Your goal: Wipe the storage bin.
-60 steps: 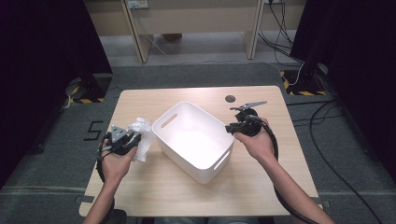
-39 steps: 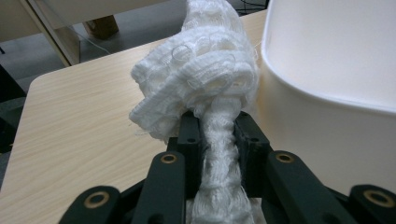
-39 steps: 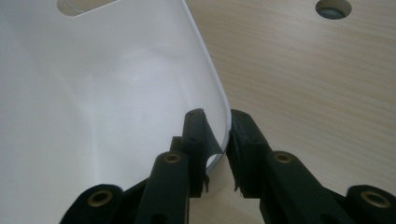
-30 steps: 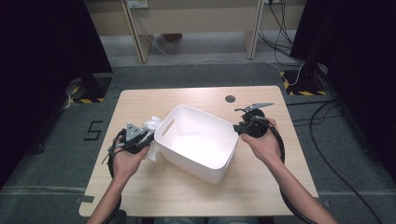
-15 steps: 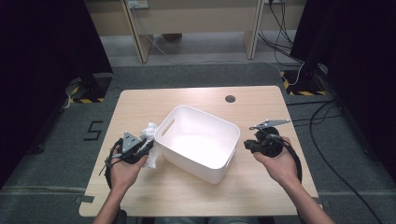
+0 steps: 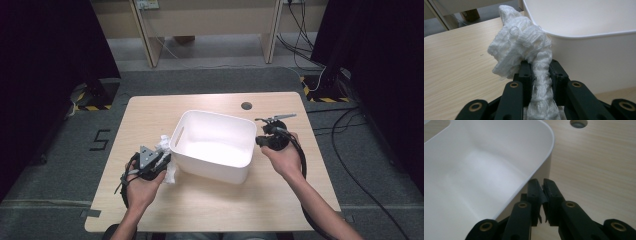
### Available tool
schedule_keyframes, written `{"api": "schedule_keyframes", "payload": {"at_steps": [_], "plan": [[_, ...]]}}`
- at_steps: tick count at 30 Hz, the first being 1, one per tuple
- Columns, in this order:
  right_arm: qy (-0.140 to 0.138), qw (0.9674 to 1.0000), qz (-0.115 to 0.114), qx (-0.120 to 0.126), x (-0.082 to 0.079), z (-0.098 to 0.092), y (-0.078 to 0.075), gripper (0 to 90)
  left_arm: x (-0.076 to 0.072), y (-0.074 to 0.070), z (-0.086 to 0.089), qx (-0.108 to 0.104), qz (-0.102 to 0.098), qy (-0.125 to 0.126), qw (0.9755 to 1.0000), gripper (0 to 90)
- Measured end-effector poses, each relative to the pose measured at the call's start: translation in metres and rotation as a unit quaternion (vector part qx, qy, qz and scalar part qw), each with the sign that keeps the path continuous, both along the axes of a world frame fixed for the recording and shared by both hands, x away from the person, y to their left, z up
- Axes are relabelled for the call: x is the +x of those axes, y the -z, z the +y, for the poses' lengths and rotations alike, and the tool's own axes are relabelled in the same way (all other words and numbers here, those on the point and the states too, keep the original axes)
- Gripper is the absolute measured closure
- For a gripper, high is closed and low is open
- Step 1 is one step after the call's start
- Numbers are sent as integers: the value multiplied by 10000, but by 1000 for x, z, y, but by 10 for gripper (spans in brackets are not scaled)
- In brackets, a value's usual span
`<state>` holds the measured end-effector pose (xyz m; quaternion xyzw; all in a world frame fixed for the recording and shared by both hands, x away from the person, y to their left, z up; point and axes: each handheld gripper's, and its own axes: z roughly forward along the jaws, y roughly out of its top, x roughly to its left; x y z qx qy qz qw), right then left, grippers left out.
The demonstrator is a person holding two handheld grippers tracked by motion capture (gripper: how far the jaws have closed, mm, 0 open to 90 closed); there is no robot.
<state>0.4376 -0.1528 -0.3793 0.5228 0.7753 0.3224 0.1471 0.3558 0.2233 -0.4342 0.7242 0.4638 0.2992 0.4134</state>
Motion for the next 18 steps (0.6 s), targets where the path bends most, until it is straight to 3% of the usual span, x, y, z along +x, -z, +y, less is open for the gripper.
{"api": "schedule_keyframes", "payload": {"at_steps": [4,8,12,16,17,18], "plan": [[248,9996,-31,-102,32,4,0,794,8,-1,-4,-28,29,25,10000,749],[459,9989,32,-104,51,-3,3,666,12,0,-2,39,-14,136,9999,744],[586,9983,-24,-2,42,-13,-3,609,5,2,4,-12,-89,178,9998,743],[505,9983,-200,191,23,-18,-10,593,-6,0,7,-55,-187,224,9996,743],[437,9978,-352,358,5,-18,-15,598,-14,-2,9,-82,-314,212,9992,743],[378,9978,-411,370,-2,-18,-17,599,-18,-3,9,-73,-363,216,9991,743]]}}
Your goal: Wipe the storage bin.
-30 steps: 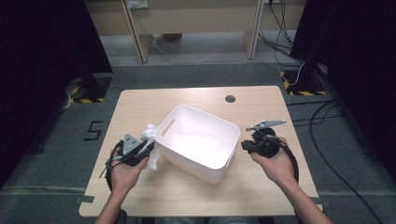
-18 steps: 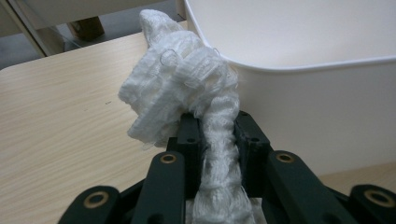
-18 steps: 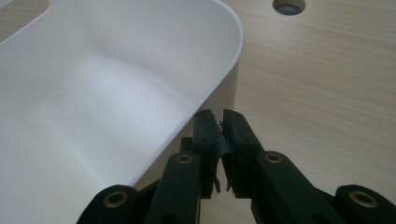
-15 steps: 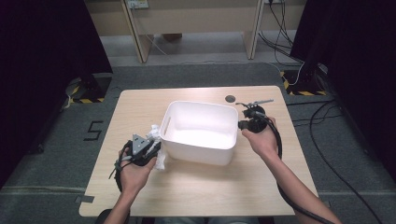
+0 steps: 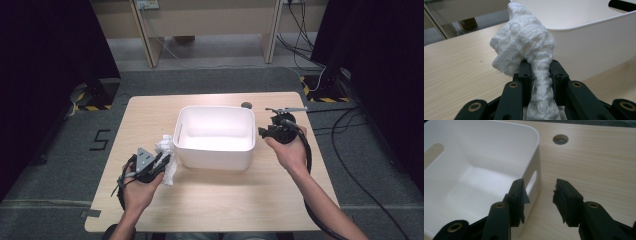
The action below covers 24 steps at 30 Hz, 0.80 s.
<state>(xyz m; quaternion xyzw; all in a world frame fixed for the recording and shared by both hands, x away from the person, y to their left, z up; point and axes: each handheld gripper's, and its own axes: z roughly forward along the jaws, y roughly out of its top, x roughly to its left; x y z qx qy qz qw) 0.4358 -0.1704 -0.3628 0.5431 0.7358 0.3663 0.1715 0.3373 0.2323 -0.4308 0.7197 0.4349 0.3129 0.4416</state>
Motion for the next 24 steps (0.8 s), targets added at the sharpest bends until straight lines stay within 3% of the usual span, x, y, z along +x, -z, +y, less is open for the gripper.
{"api": "schedule_keyframes", "payload": {"at_steps": [3,5,8,13,20,24], "plan": [[-110,9998,-153,112,-20,1,-6,600,-12,-5,-2,-3,-160,73,9998,744],[-191,9995,-154,186,-26,2,-7,598,-17,-7,-6,17,-188,158,9997,743],[-320,9993,-142,107,-32,9,-6,596,-17,-4,-15,73,-166,309,9994,744],[-343,9993,103,51,-28,22,7,628,-10,1,-23,120,-151,314,9993,744],[-219,9995,202,-76,-21,34,15,668,-3,5,-26,141,-71,388,9991,743],[-178,9995,143,-220,-17,38,15,683,1,6,-28,132,-81,364,9992,743]]}}
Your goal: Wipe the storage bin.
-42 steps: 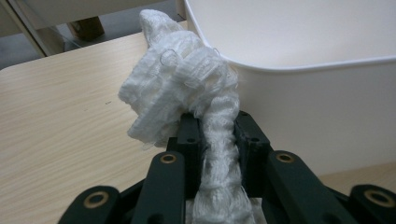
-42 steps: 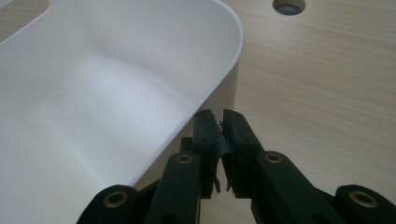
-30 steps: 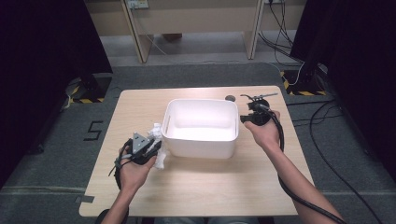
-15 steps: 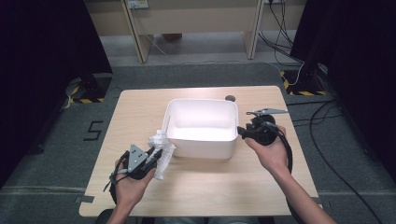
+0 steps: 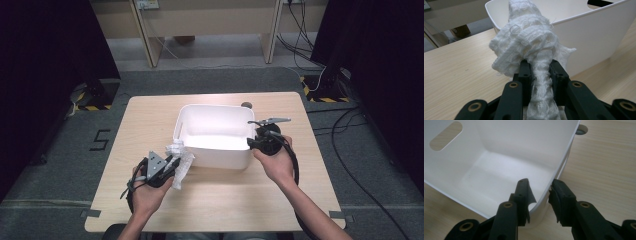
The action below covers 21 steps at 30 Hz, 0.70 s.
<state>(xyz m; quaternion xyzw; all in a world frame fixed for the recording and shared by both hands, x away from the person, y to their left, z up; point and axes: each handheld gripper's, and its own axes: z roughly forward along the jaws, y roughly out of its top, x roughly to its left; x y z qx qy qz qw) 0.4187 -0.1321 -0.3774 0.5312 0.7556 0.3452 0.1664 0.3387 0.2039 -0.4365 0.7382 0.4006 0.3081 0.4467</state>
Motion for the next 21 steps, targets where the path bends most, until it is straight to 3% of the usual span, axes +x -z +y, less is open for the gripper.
{"api": "schedule_keyframes", "payload": {"at_steps": [6,10,14,21], "plan": [[75,10000,-10,-60,14,0,0,718,5,4,-4,-11,20,33,10000,744],[147,9999,-28,-39,21,-2,0,723,7,10,-8,-54,-26,-102,9999,744],[193,9997,-40,148,16,-2,2,672,7,13,-3,-192,-60,-230,9995,745],[166,9996,-144,169,9,-2,4,658,10,15,-4,-177,25,-268,9995,745]]}}
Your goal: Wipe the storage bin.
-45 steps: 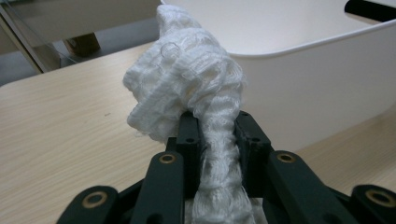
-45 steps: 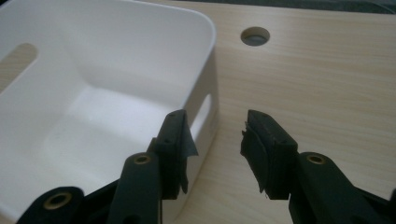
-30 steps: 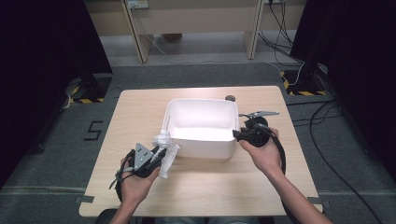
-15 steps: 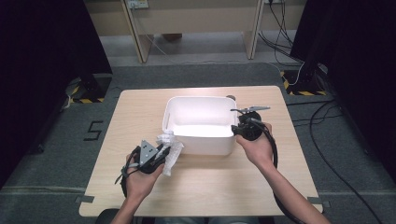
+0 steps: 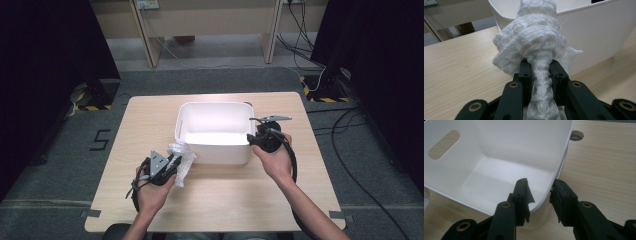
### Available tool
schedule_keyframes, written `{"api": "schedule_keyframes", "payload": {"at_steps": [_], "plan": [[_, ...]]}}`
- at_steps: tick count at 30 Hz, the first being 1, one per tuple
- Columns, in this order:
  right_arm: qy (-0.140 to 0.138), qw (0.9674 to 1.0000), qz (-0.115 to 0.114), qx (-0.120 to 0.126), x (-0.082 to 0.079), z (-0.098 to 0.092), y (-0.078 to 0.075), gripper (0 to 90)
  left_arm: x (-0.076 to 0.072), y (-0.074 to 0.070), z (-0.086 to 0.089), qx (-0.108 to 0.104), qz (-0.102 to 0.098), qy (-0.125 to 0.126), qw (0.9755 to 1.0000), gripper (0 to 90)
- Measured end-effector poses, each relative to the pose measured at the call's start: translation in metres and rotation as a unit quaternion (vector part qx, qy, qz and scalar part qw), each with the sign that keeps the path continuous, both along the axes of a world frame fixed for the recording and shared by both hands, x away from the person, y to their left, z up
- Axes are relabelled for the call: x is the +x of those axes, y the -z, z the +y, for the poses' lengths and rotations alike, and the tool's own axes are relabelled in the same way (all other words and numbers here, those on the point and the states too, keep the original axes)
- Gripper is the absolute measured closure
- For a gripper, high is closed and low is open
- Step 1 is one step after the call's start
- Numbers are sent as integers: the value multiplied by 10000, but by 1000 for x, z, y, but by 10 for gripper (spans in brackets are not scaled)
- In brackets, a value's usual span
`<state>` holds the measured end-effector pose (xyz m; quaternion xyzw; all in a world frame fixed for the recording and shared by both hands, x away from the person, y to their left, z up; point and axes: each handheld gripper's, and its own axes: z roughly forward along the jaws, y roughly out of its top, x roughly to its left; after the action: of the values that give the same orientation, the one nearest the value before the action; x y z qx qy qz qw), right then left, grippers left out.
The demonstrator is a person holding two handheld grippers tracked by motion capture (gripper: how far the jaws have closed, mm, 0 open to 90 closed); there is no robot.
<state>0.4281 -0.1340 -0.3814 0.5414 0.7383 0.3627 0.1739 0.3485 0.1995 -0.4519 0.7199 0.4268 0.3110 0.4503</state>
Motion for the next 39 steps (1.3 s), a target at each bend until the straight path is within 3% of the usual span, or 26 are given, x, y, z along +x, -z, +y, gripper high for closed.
{"api": "schedule_keyframes", "payload": {"at_steps": [9,15,27,39], "plan": [[-73,9999,41,-61,4,-1,-1,669,7,3,-3,-8,-35,-91,10000,749],[-145,9999,39,-76,4,-2,-2,671,4,-1,-7,6,-80,-49,10000,749],[-204,9997,34,-129,7,-2,-2,675,15,7,-14,24,145,-43,9999,748],[-242,9995,39,-175,9,-1,-2,670,13,6,-15,-67,165,-88,9998,747]]}}
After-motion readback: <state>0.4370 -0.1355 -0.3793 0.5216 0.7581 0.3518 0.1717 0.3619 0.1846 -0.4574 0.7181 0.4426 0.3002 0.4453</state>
